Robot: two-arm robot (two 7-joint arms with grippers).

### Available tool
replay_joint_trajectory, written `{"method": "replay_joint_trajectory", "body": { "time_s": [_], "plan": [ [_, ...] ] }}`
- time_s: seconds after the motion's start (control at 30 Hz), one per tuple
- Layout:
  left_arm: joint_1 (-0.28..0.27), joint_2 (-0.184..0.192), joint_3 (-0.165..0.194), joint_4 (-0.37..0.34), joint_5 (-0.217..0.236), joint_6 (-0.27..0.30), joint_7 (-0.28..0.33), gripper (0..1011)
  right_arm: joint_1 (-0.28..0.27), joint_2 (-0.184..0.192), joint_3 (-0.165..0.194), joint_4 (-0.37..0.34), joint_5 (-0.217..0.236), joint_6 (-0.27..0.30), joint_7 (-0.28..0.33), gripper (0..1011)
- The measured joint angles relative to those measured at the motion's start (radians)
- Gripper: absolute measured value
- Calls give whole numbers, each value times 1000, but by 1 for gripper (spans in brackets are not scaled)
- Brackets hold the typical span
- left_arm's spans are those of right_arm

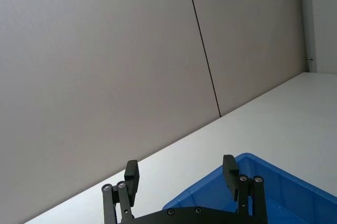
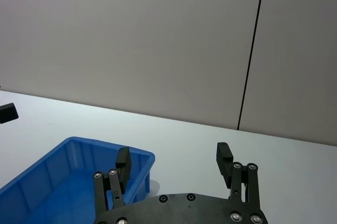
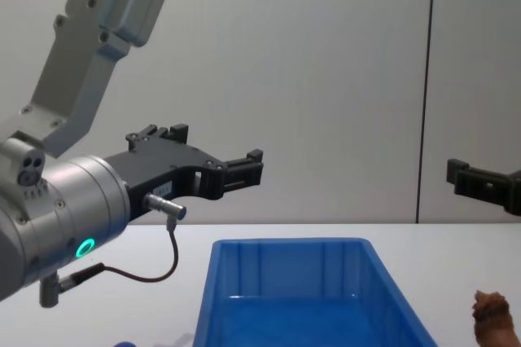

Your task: Pick up the two dolls from the table and place them into the box.

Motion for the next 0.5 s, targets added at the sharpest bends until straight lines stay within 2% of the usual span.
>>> {"method": "replay_joint_trajectory", "body": {
  "time_s": [0.5],
  "plan": [
    [0, 0, 0, 0, 0, 0, 0, 1003, 0, 0, 0, 0, 0, 0, 0, 1001]
  ]
}}
